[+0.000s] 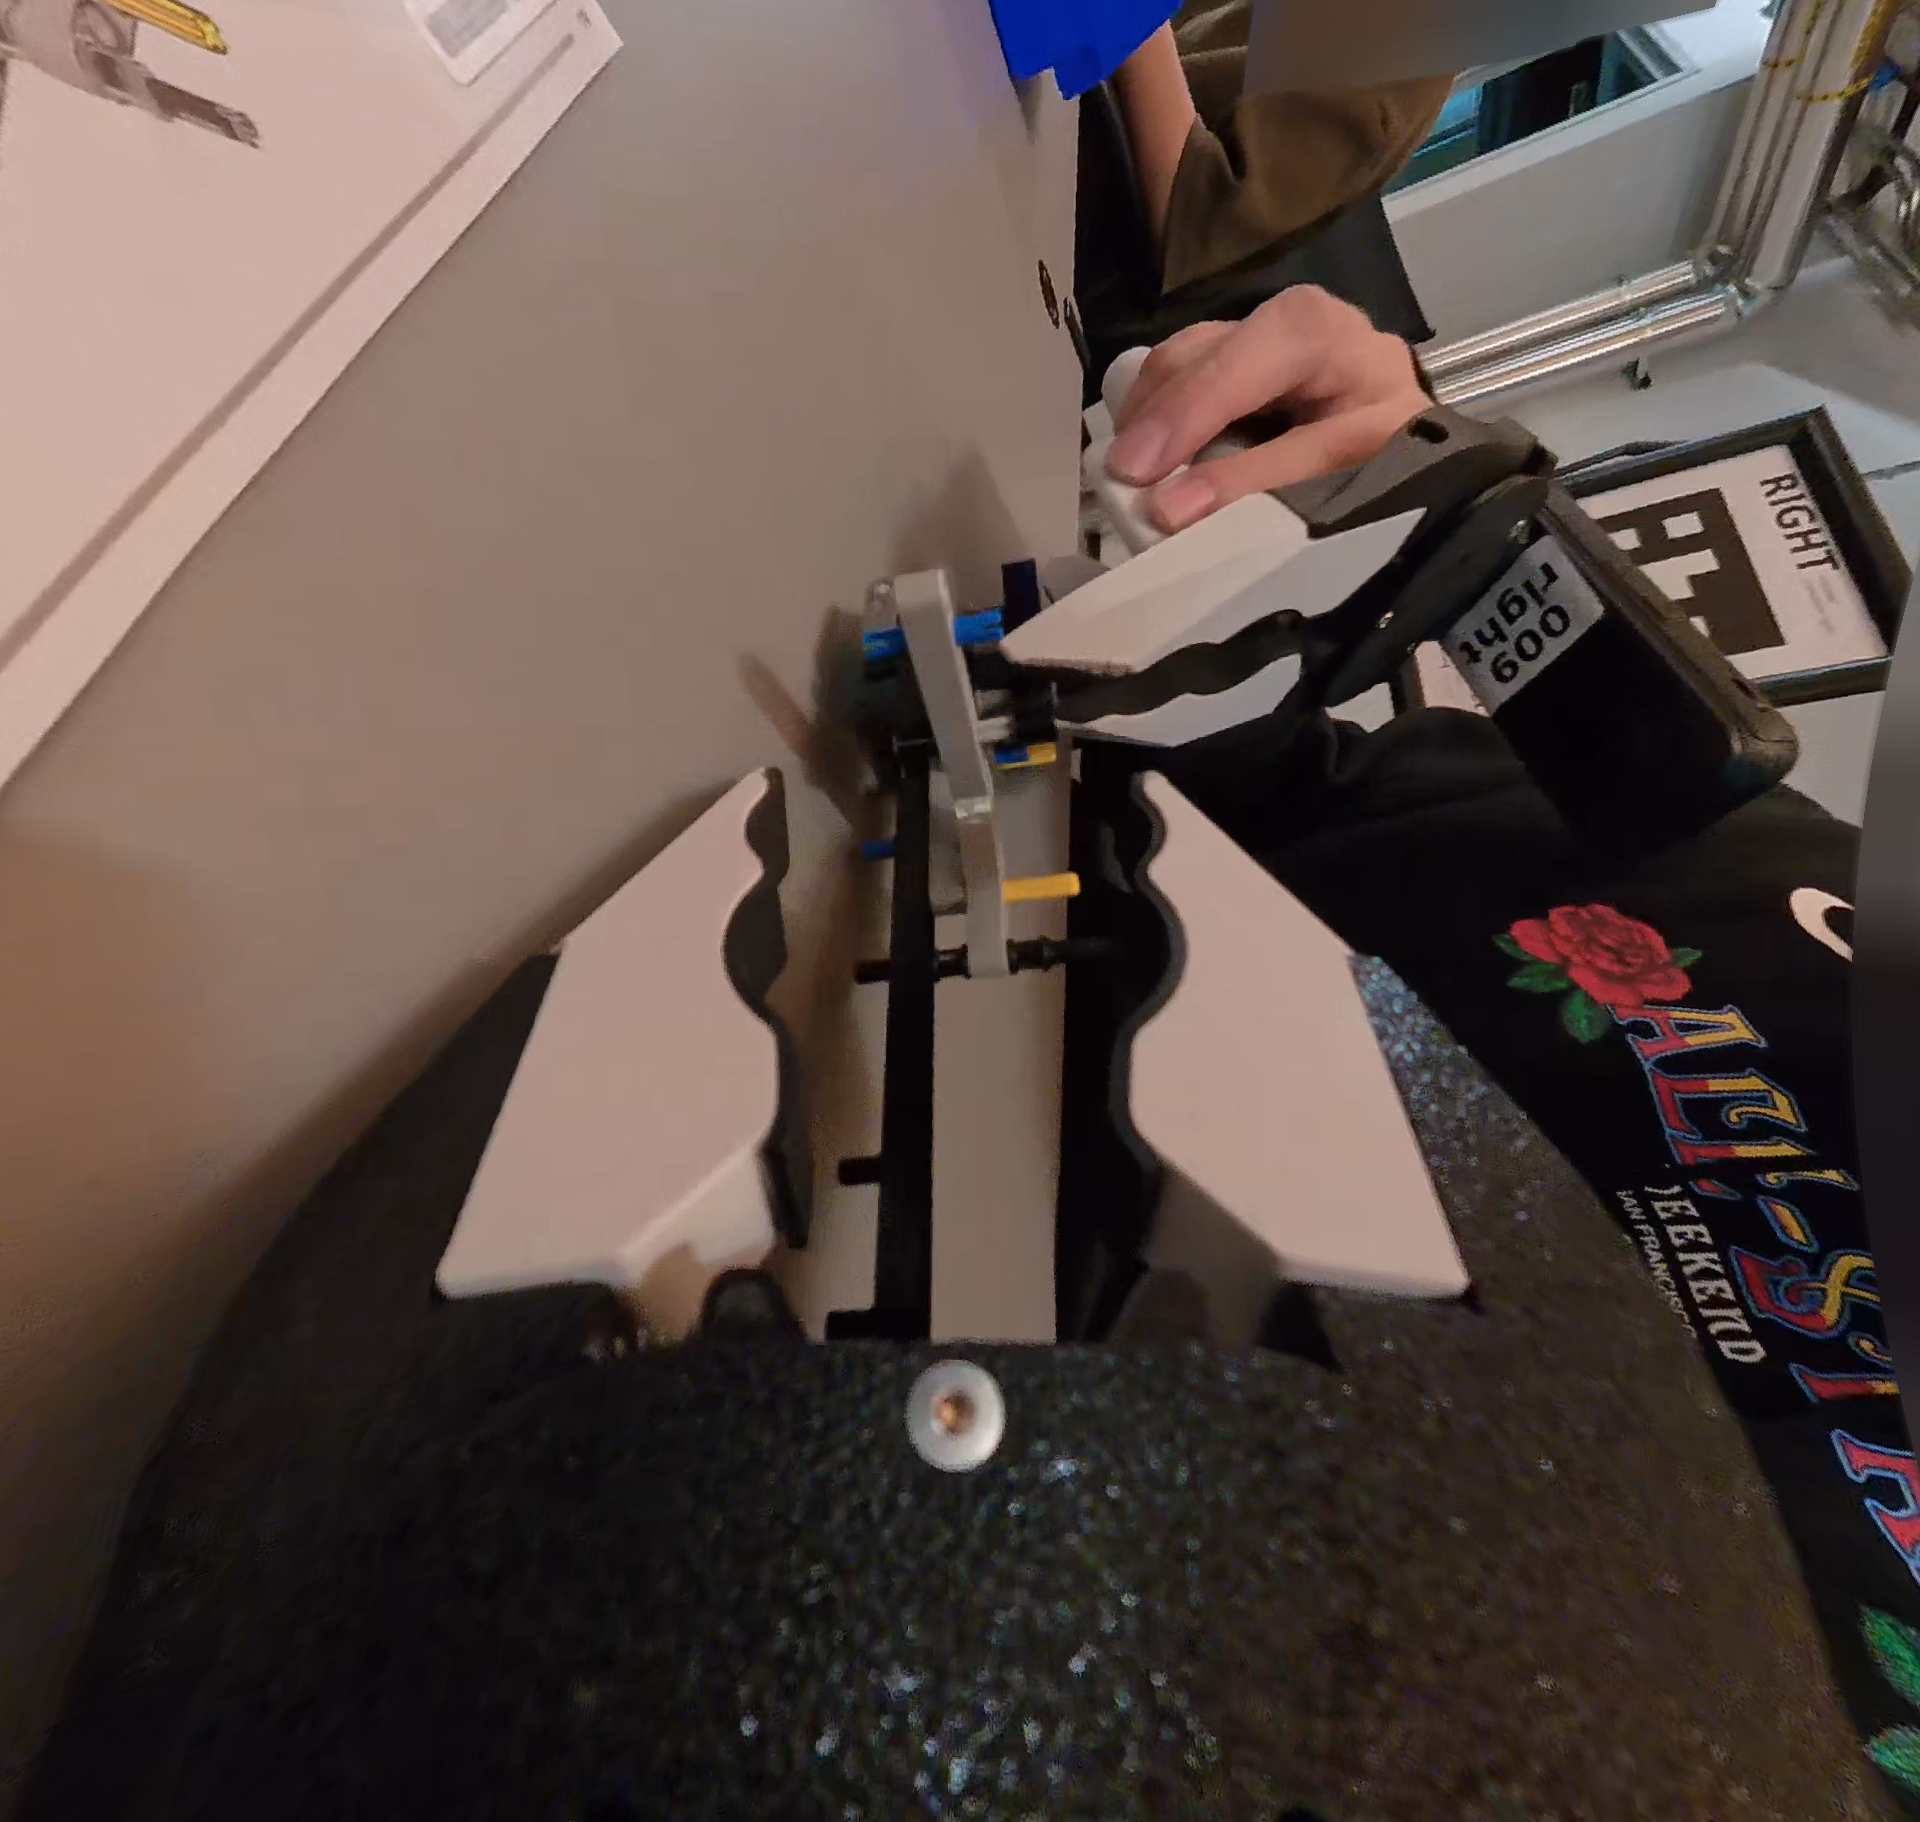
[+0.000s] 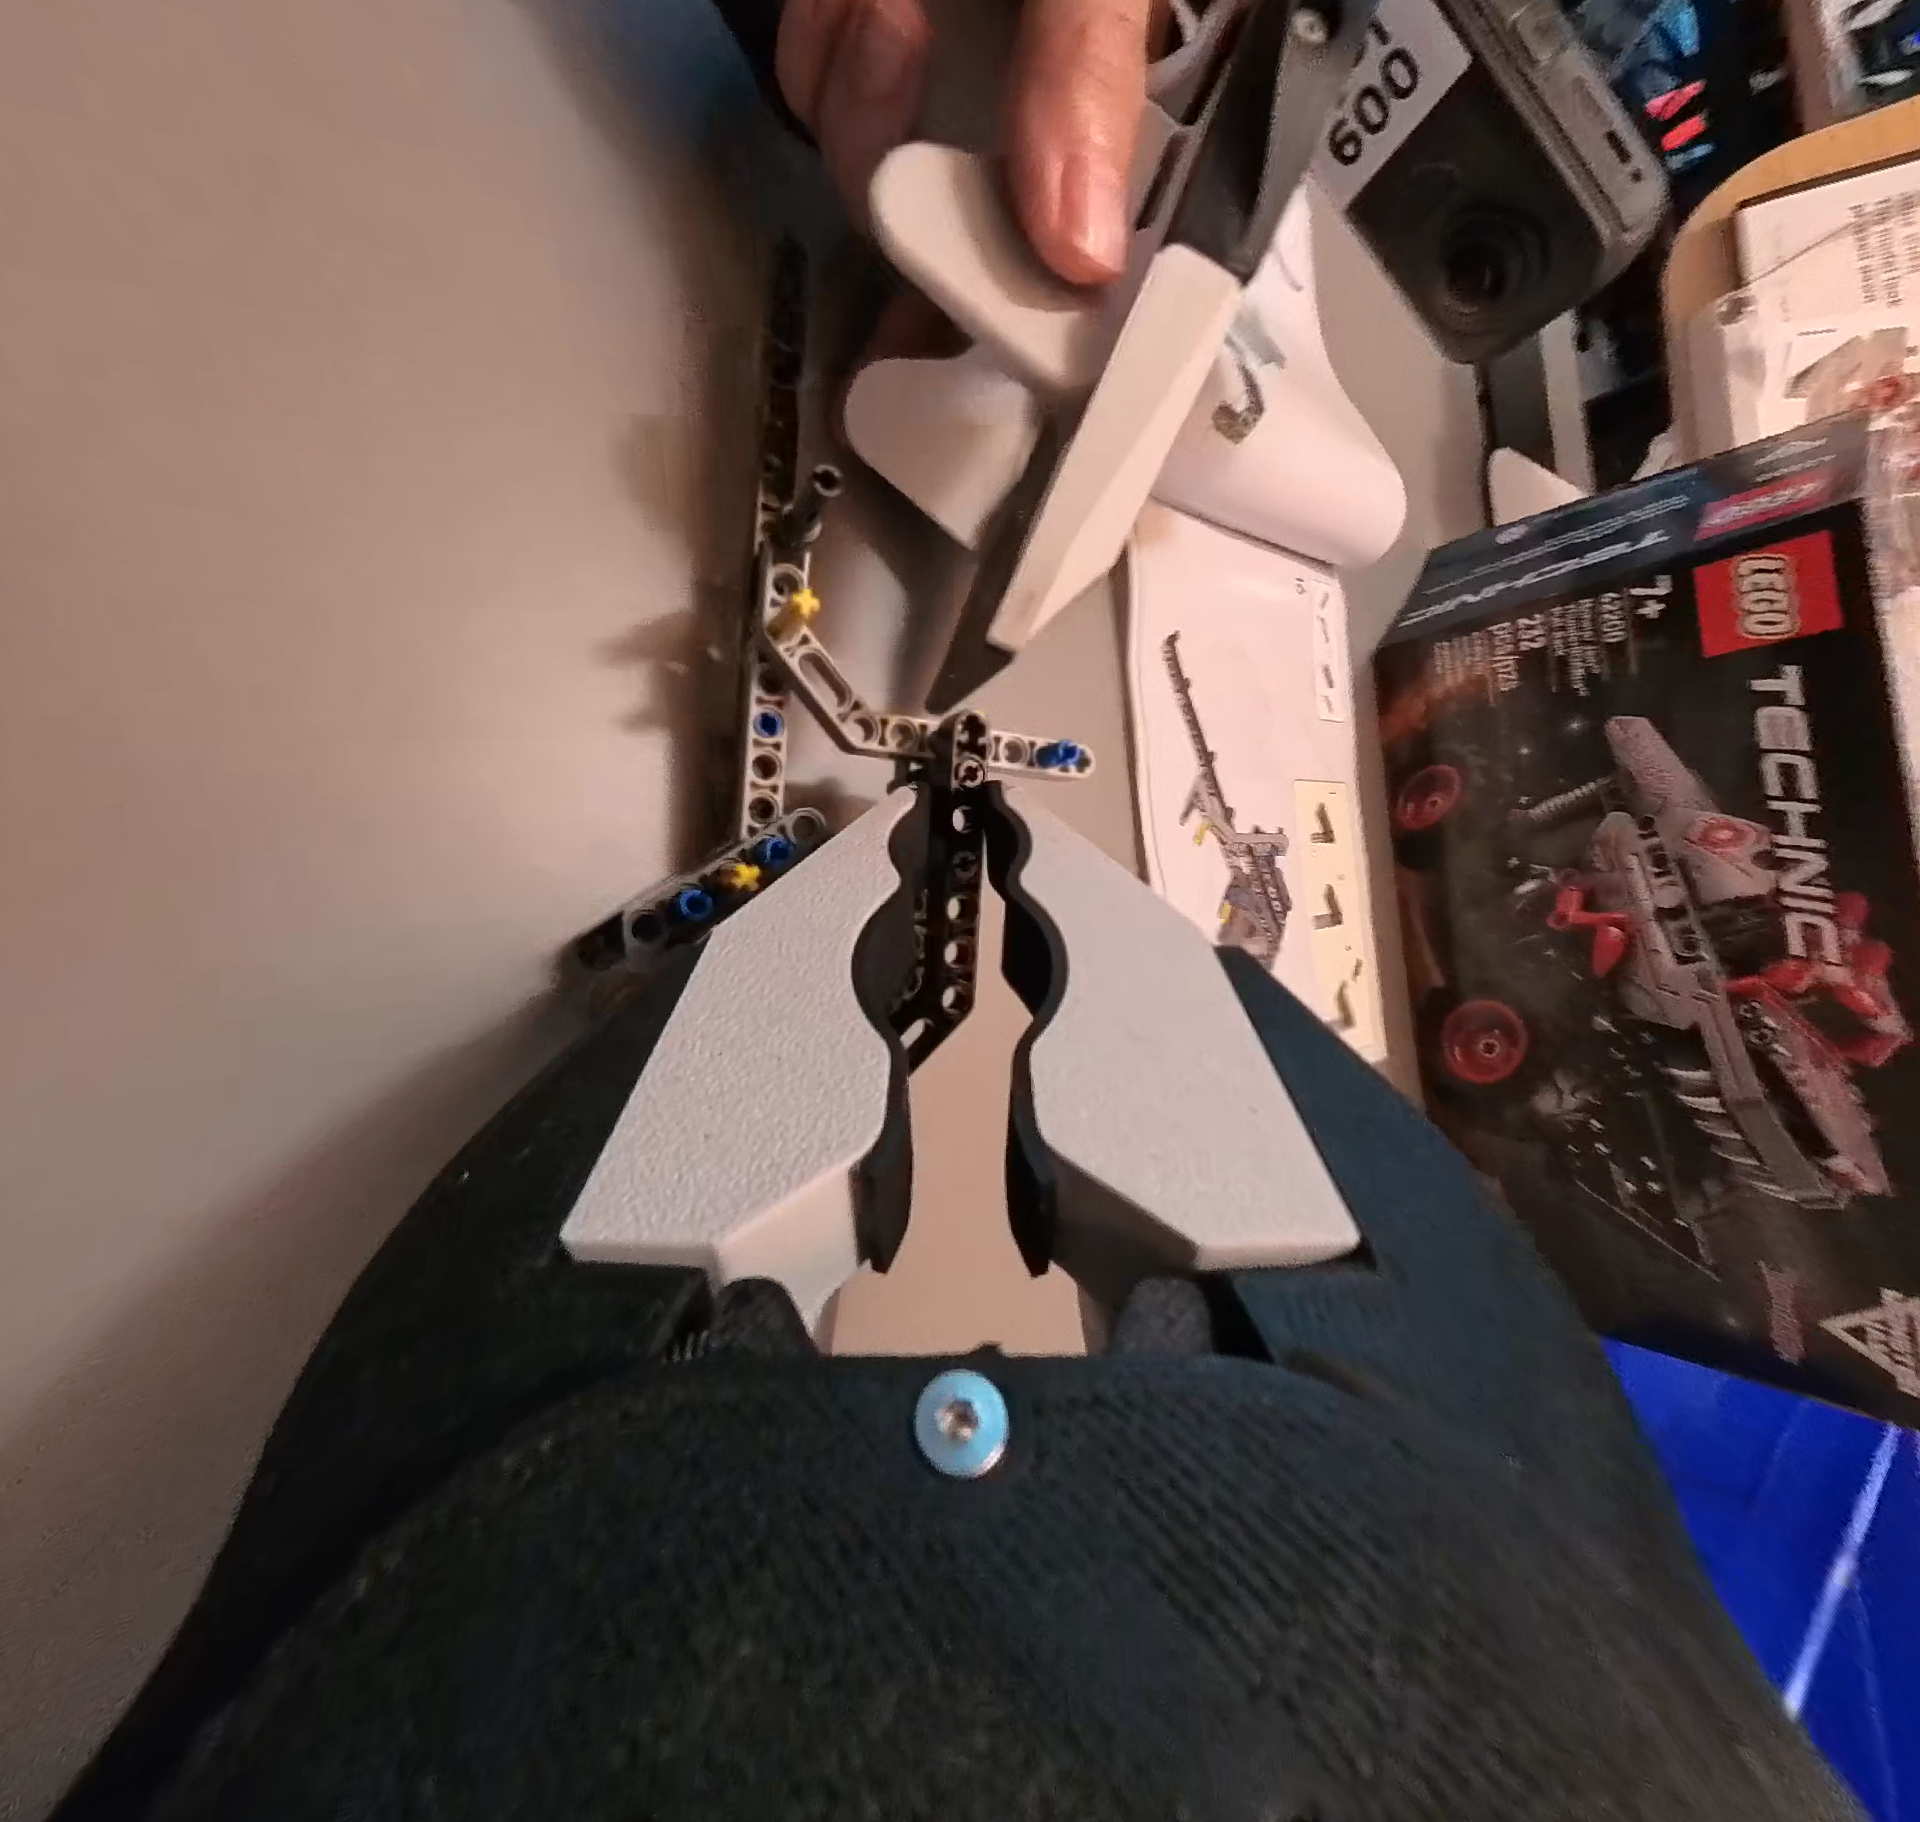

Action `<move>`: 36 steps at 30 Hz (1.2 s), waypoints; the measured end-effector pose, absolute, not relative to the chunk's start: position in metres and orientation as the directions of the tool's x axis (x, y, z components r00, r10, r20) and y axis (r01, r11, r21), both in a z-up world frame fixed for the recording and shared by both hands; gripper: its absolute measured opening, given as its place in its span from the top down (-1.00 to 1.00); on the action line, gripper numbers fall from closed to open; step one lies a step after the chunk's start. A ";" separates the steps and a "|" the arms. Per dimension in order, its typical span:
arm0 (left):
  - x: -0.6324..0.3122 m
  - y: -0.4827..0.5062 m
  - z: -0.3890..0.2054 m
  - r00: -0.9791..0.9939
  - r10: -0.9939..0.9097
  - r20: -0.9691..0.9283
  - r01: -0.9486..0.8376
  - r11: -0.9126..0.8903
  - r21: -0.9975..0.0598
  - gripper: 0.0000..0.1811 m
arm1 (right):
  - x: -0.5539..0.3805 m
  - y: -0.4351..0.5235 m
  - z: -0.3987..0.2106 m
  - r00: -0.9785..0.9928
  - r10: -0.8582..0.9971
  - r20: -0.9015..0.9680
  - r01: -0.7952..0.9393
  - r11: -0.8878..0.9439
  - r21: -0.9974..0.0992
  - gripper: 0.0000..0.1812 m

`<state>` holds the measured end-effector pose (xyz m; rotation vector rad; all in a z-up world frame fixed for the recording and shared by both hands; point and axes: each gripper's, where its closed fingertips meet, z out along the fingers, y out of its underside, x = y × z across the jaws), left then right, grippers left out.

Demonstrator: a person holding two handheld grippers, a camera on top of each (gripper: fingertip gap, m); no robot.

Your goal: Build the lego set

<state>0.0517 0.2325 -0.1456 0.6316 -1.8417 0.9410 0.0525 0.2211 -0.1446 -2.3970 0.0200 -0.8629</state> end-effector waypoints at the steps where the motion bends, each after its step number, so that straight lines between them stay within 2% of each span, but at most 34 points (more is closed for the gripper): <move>1: 0.051 0.232 -0.146 -0.442 -0.035 0.896 -0.742 0.576 -0.343 0.28 | 0.054 0.220 -0.141 0.771 -0.214 0.599 0.183 -0.827 -0.532 0.91; 4: 0.046 0.232 -0.149 -0.503 -0.040 0.863 -0.706 0.595 -0.384 0.31 | 0.054 0.221 -0.139 0.737 -0.201 0.646 0.210 -0.840 -0.501 0.92; 8: 0.037 0.231 -0.147 -0.494 0.000 0.870 -0.688 0.611 -0.390 0.53 | 0.051 0.224 -0.144 0.734 -0.156 0.661 0.224 -0.863 -0.453 0.91; 14: 0.038 0.233 -0.150 -0.497 -0.015 0.867 -0.694 0.607 -0.387 0.59 | 0.051 0.227 -0.148 0.732 -0.091 0.675 0.234 -0.897 -0.375 0.91; 18: 0.041 0.232 -0.147 -0.450 -0.017 0.893 -0.729 0.584 -0.357 0.59 | 0.052 0.228 -0.148 0.730 -0.094 0.677 0.236 -0.895 -0.379 0.91; 22: 0.052 0.227 -0.141 -0.347 -0.012 0.938 -0.803 0.521 -0.290 0.59 | 0.053 0.223 -0.144 0.739 -0.140 0.659 0.219 -0.876 -0.431 0.91; 29: 0.044 0.221 -0.147 -0.384 -0.041 0.923 -0.760 0.582 -0.290 0.44 | 0.053 0.217 -0.142 0.737 -0.179 0.652 0.206 -0.858 -0.470 0.91; 33: 0.037 0.217 -0.146 -0.374 -0.030 0.927 -0.738 0.614 -0.279 0.49 | 0.054 0.219 -0.144 0.738 -0.162 0.655 0.210 -0.868 -0.450 0.91; 36: 0.037 0.220 -0.152 -0.379 -0.044 0.924 -0.726 0.634 -0.267 0.64 | 0.054 0.218 -0.147 0.747 -0.139 0.651 0.210 -0.879 -0.428 0.91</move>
